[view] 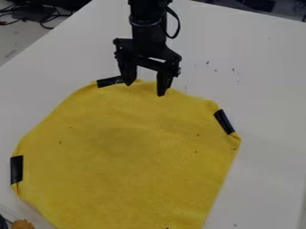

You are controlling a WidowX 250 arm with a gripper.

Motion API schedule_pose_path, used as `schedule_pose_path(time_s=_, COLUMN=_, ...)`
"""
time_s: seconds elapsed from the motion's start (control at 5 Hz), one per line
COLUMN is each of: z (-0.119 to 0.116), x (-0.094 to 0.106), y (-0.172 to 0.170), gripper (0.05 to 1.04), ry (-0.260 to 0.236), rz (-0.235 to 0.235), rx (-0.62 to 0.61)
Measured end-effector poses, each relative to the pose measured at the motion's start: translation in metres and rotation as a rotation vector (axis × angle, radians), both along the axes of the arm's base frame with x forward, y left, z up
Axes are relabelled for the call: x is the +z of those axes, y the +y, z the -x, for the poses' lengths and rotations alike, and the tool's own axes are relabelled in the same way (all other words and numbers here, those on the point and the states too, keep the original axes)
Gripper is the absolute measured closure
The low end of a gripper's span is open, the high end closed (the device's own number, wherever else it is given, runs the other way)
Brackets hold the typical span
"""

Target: Fold the cloth from top left to bottom right

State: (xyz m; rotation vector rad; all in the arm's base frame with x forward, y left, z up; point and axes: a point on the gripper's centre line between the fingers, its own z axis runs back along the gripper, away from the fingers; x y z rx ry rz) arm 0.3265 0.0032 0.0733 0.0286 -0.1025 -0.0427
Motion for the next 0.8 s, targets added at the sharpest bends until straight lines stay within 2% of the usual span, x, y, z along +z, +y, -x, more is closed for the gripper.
schedule_pose_path(time_s=0.2, z=0.001, x=-0.010, y=0.000, gripper=0.083, ry=0.029, rz=0.000, rx=-0.002)
schedule_pose_path(time_s=0.6, z=-0.032, x=-0.021, y=0.035, gripper=0.083, ry=-0.005, rz=-0.026, rx=-0.011)
schedule_pose_path(time_s=0.8, z=-0.050, x=-0.027, y=0.057, gripper=0.083, ry=0.000, rz=-0.021, rx=-0.025)
